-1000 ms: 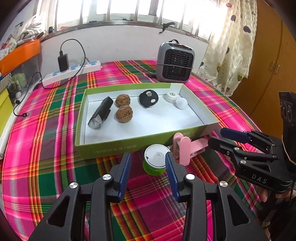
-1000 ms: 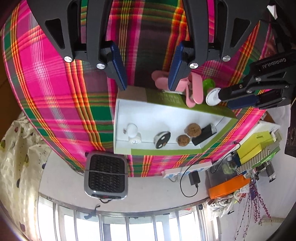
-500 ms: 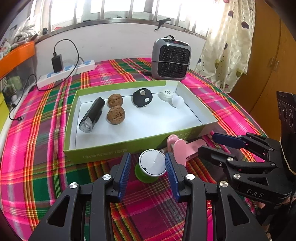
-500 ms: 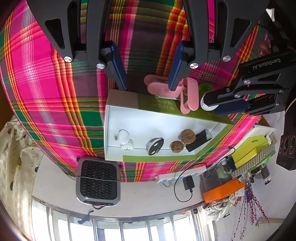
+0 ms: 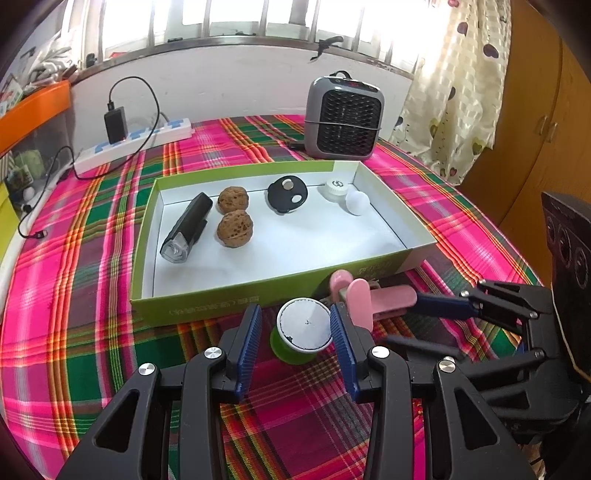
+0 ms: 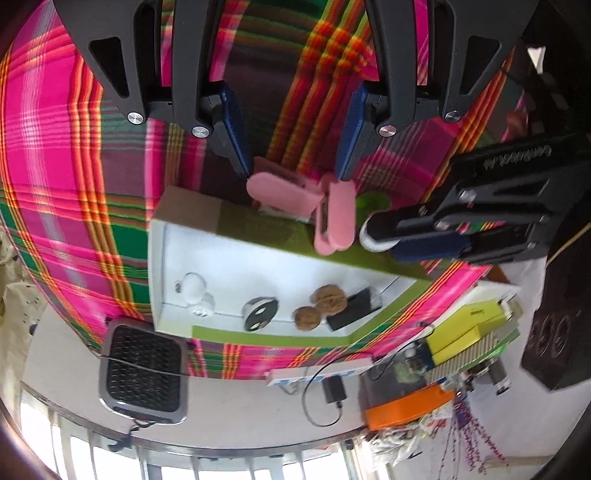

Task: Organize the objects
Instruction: 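Grasp the pink clip with the right tool while the left tool approaches the white-lidded container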

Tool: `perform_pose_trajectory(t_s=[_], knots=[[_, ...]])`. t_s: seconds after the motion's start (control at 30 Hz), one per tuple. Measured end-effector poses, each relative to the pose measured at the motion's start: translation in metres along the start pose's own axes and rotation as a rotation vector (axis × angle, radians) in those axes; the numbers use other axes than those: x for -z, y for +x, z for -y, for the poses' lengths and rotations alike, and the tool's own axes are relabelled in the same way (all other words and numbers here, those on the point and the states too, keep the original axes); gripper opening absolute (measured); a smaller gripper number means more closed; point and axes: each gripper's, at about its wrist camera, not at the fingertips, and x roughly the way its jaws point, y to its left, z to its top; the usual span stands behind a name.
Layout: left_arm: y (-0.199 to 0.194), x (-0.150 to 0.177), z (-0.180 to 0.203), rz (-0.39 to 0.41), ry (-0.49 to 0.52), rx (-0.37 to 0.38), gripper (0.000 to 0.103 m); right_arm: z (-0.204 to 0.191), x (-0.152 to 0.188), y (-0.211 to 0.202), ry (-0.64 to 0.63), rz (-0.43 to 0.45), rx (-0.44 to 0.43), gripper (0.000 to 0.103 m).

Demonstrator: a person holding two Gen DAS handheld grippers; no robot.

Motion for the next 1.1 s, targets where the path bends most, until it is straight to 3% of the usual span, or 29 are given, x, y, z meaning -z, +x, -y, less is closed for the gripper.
perform_pose_trajectory(t_s=[0.2,0.5,0.93,1.1], knots=[[-0.001,0.001,-0.004,0.002,-0.006,0.000,0.037,-0.004,0.005,-0.005,-0.045,-0.013,-0.026,0.048],[0.000,0.001,-0.001,-0.005,0.003,0.009,0.037,0.010,-0.005,0.000,-0.029,-0.009,0.096,0.048],[-0.001,0.000,0.000,-0.005,0.006,-0.012,0.037,-0.003,-0.005,0.006,-0.103,-0.037,-0.010,0.048],[-0.002,0.000,-0.001,-0.004,0.005,-0.014,0.037,-0.006,-0.003,0.005,-0.100,-0.032,-0.024,0.041]])
